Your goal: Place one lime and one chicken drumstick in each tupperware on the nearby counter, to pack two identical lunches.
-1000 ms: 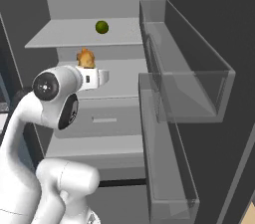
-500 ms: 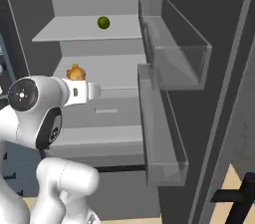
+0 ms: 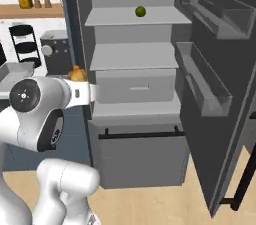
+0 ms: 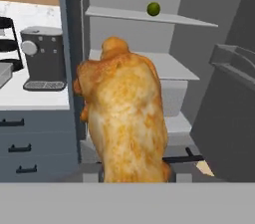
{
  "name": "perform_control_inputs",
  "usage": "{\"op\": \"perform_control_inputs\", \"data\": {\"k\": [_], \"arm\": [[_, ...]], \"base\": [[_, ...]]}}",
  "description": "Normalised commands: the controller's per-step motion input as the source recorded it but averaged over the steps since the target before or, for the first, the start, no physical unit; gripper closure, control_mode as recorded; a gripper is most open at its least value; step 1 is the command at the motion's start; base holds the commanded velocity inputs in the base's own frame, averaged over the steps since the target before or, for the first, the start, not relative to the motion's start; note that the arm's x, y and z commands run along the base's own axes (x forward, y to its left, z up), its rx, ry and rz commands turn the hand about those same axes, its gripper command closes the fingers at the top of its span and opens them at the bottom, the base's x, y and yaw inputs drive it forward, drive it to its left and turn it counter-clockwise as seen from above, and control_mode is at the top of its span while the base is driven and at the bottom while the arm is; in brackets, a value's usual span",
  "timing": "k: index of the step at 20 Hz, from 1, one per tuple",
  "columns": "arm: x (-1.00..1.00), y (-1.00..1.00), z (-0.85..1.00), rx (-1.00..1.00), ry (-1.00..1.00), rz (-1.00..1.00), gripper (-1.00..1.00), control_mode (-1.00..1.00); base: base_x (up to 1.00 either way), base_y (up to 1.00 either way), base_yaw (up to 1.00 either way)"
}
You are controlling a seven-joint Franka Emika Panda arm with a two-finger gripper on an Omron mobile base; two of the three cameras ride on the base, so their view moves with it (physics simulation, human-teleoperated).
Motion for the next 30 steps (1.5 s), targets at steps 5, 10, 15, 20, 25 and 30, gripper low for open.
{"op": "perform_control_inputs", "data": {"k": [5,10,15,20,25,30], "arm": [[0.00,0.00,0.00,0.00,0.00,0.00,1.00,1.00],[0.00,0.00,0.00,0.00,0.00,0.00,1.00,1.00],[0.00,0.00,0.00,0.00,0.00,0.00,1.00,1.00],[0.00,0.00,0.00,0.00,0.00,0.00,1.00,1.00],[0.00,0.00,0.00,0.00,0.00,0.00,1.00,1.00],[0.09,0.00,-0.25,-0.01,0.11,0.00,1.00,-1.00]], "base": [[-0.23,1.00,0.08],[0.41,1.00,0.11],[0.94,1.00,0.06],[0.95,1.00,0.00],[0.78,0.96,0.00],[0.38,0.24,0.00]]}}
